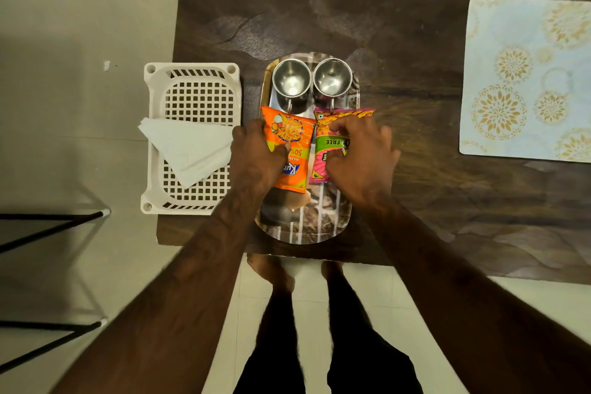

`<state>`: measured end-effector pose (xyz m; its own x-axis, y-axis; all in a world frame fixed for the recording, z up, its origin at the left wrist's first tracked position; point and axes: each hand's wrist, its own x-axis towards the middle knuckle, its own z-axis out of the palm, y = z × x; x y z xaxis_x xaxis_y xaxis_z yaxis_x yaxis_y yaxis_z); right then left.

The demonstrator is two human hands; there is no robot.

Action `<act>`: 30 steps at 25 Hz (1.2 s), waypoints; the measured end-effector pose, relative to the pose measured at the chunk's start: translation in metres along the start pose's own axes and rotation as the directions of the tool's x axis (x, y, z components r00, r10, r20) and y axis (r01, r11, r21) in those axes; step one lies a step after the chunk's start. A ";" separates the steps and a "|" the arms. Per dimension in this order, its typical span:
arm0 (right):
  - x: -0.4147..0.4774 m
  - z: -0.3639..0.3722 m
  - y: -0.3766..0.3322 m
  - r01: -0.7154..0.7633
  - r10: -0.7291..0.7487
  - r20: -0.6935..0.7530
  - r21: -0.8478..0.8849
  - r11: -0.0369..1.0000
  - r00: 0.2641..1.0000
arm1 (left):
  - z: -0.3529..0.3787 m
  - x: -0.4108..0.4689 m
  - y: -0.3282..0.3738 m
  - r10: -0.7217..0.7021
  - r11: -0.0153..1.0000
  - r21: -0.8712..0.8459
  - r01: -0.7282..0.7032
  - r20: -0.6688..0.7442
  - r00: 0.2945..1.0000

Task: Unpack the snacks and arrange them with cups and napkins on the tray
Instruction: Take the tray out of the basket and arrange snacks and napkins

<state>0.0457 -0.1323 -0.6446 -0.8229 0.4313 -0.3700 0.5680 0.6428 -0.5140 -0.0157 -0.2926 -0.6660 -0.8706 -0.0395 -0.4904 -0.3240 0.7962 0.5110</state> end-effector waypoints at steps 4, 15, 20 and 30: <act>0.005 0.003 0.003 0.068 -0.069 0.053 0.021 0.998 0.996 | 0.000 0.003 0.003 -0.030 0.998 0.061 0.031 -0.008 1.000; -0.012 0.003 -0.001 0.117 -0.123 -0.055 -0.103 0.988 0.991 | -0.049 0.002 -0.023 0.276 0.960 0.126 -0.250 -0.274 0.921; -0.025 0.016 -0.009 0.187 -0.193 -0.061 -0.089 0.978 0.979 | -0.093 0.046 -0.072 0.295 0.692 0.664 -0.285 0.100 0.950; -0.043 0.037 -0.040 0.317 -0.347 0.119 0.218 0.923 0.930 | -0.116 0.055 -0.093 0.331 0.703 0.576 -0.417 0.254 0.909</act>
<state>0.0594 -0.2003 -0.6370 -0.9607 0.1023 -0.2580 0.2672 0.5917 -0.7605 -0.0759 -0.4387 -0.6588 -0.8042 0.3812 -0.4560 0.3490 0.9239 0.1569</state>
